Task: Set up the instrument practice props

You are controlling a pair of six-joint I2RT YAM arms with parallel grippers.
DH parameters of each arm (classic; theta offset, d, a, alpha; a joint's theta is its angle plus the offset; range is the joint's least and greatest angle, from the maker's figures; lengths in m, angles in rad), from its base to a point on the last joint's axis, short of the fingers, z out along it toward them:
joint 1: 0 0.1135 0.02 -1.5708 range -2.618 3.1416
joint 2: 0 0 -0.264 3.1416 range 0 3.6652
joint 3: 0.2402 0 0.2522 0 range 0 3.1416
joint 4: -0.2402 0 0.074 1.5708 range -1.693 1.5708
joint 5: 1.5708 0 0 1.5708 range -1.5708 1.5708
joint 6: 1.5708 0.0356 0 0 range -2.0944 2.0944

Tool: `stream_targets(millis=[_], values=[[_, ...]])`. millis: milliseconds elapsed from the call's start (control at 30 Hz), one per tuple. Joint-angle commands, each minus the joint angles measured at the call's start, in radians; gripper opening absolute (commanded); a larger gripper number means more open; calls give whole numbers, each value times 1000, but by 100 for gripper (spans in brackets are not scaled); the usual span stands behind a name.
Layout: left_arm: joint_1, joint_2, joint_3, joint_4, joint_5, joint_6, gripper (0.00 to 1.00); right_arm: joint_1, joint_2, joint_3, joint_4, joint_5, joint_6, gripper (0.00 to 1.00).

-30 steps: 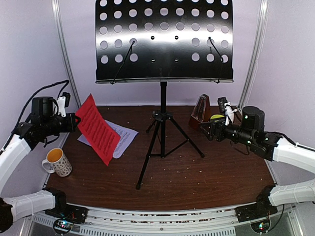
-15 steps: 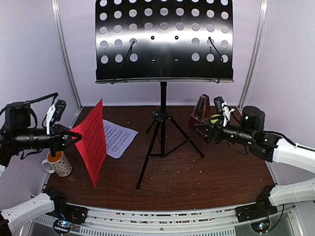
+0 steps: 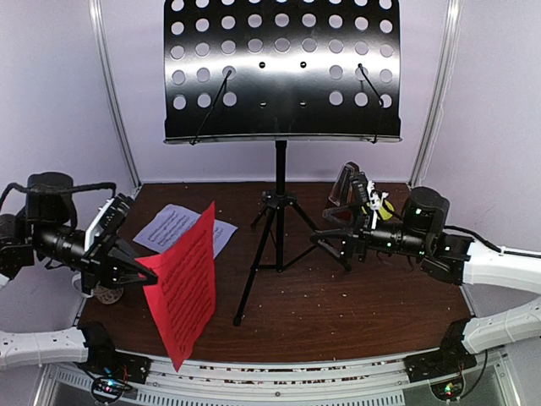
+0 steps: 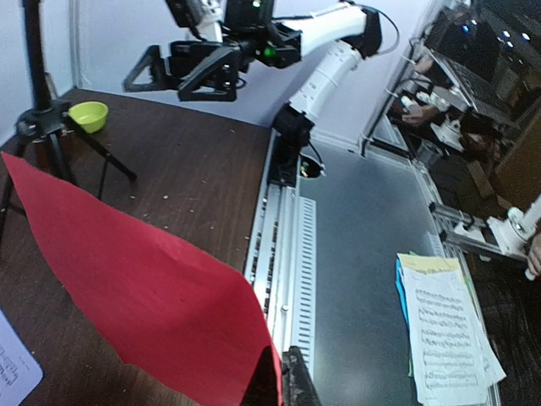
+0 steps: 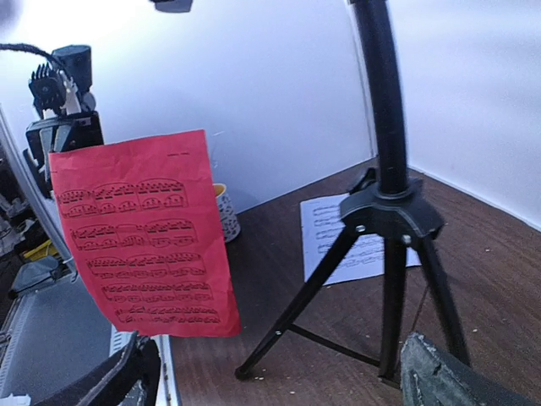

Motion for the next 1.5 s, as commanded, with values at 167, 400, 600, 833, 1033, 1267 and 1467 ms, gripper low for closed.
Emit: stream_targets(millis=[167,400,600,833,1033,1267,1467], values=[[-353,338,317,-1,-212,166,0,78,-16,-16,104,-91,-14,100],[-415,453,491,-68,-258,266,0,80,-129,-62,77,-87,-25,100],[-415,448,530,-26,-320,273,0,130,-171,15,31,-50,-33,95],[-415,422,511,70,-373,257,0,287,-204,114,-129,174,-184,59],[-415,429,508,79,-402,248,0,337,-213,177,-225,240,-236,24],[-415,415,518,122,-524,234,0,353,-254,249,-323,328,-244,0],[-415,399,509,178,-511,229,0,352,-296,286,-359,326,-251,16]])
